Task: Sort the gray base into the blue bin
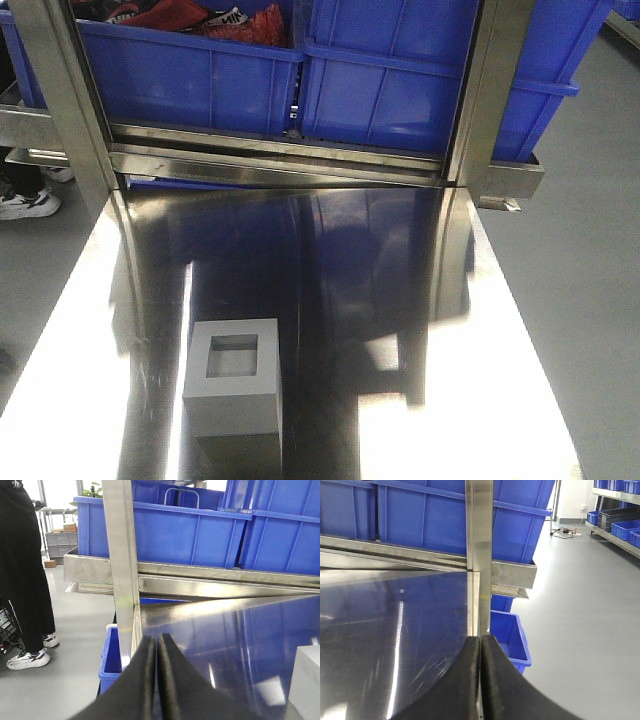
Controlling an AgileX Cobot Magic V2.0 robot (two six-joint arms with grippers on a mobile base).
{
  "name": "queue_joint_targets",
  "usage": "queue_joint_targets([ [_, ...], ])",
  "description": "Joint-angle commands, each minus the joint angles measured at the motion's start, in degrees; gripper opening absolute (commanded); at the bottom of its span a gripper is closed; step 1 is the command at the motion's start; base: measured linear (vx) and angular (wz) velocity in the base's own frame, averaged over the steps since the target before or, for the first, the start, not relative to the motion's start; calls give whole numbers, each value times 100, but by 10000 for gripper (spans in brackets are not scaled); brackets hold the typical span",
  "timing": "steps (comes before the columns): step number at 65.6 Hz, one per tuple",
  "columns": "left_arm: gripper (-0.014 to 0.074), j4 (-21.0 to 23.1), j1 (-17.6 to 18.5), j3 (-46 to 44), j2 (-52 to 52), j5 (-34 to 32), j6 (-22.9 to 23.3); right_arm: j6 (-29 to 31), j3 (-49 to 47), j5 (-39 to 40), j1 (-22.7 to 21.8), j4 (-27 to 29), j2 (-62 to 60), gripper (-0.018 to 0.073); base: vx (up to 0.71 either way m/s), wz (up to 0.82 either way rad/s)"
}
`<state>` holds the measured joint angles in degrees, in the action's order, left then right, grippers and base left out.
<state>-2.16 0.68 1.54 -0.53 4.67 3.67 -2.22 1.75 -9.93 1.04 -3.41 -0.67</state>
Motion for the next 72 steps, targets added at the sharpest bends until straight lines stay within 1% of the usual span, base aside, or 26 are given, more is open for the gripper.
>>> queue_joint_targets([
  [1, -6, 42, -8, 162, -82, -409, -12, 31, 83, 427, -26, -35, -67, -9, 0, 0],
  [72, -6, 42, -8, 162, -82, -409, -12, 31, 83, 427, -26, -35, -67, -9, 0, 0],
])
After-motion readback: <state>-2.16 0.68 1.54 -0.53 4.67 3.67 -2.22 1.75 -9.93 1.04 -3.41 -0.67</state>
